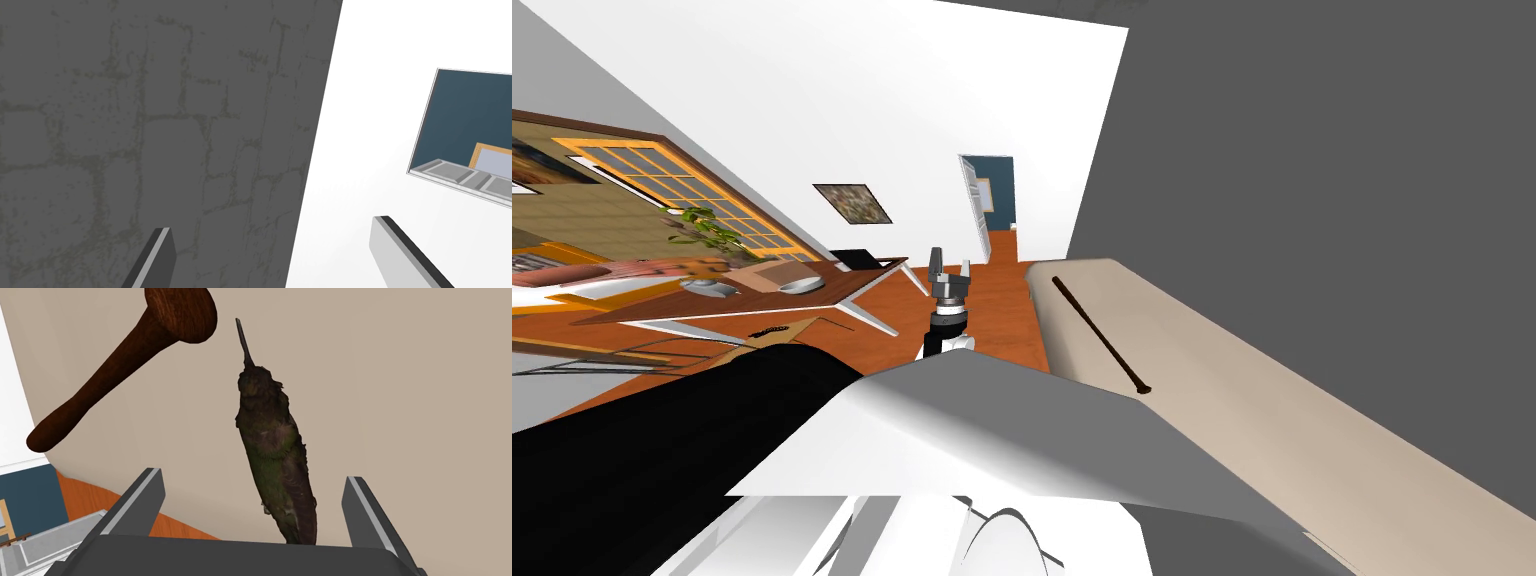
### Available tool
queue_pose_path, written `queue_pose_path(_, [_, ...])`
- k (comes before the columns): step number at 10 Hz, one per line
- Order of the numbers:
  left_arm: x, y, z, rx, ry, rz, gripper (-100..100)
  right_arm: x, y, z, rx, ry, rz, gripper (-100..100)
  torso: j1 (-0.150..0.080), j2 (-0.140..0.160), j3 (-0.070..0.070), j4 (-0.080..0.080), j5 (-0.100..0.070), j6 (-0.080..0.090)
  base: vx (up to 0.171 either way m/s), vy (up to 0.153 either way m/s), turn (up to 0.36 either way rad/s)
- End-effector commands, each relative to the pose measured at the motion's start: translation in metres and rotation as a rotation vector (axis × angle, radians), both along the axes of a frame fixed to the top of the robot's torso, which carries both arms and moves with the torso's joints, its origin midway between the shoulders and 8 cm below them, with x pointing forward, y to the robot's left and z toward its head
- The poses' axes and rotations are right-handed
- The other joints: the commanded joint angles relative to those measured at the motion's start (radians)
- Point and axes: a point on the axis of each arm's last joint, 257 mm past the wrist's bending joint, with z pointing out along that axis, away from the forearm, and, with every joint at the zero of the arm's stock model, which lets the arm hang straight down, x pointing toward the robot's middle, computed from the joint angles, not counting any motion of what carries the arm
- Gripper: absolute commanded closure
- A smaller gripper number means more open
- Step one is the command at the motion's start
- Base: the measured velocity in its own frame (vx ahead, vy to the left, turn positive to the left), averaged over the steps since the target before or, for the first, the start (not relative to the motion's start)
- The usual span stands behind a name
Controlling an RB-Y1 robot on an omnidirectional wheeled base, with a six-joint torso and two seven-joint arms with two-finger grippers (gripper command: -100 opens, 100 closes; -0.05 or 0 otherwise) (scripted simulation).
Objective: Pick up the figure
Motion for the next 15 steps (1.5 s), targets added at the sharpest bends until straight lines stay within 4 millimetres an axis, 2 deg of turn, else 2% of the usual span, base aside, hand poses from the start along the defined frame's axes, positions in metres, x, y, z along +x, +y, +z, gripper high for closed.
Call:
queue_pose_path(1, [0.0,0.0,0.0,0.0,0.0,0.0,0,-0.001,0.0,0.0,-0.01,0.004,0.01,-100,0.0,0.0,0.0,0.0,0.0,0.0,0.001,0.0,-0.012])
queue_pose_path(4, [0.0,0.0,0.0,0.0,0.0,0.0,0,-0.025,-0.011,-0.014,-0.082,0.072,0.069,-100,-0.001,0.0,0.0,0.0,0.0,-0.001,0.055,0.0,0.139])
queue_pose_path(5, [0.0,0.0,0.0,0.0,0.0,0.0,0,-0.041,-0.011,-0.023,-0.098,0.112,0.092,-100,0.0,-0.002,-0.001,0.0,0.0,0.0,0.109,0.007,0.145])
queue_pose_path(6, [0.0,0.0,0.0,0.0,0.0,0.0,0,-0.041,-0.011,-0.023,-0.098,0.112,0.092,-100,0.0,-0.003,-0.002,-0.001,0.0,0.0,0.08,0.008,0.043])
queue_pose_path(7, [0.0,0.0,0.0,0.0,0.0,0.0,0,-0.049,-0.01,-0.027,-0.096,0.129,0.096,-100,0.0,-0.002,-0.001,-0.001,0.0,0.0,0.026,0.004,0.005])
queue_pose_path(9, [0.0,0.0,0.0,0.0,0.0,0.0,0,-0.047,-0.009,-0.027,-0.094,0.128,0.096,-100,0.0,0.003,0.001,0.001,0.0,0.0,0.0,0.0,0.0])
queue_pose_path(10, [0.0,0.0,0.0,0.0,0.0,0.0,0,-0.047,-0.009,-0.027,-0.095,0.127,0.096,0,0.0,0.003,0.002,0.001,0.0,0.0,0.0,0.0,0.0])
queue_pose_path(11, [0.0,0.0,0.0,0.0,0.0,0.0,0,-0.045,-0.015,-0.031,-0.094,0.128,0.076,-100,0.0,0.003,0.002,0.001,0.0,0.0,-0.028,0.009,0.148])
queue_pose_path(15, [0.0,0.0,0.0,0.0,0.0,0.0,0,-0.04,-0.028,-0.042,-0.088,0.13,0.027,-100,0.0,0.006,0.004,0.002,0.0,0.0,-0.055,0.011,0.12])
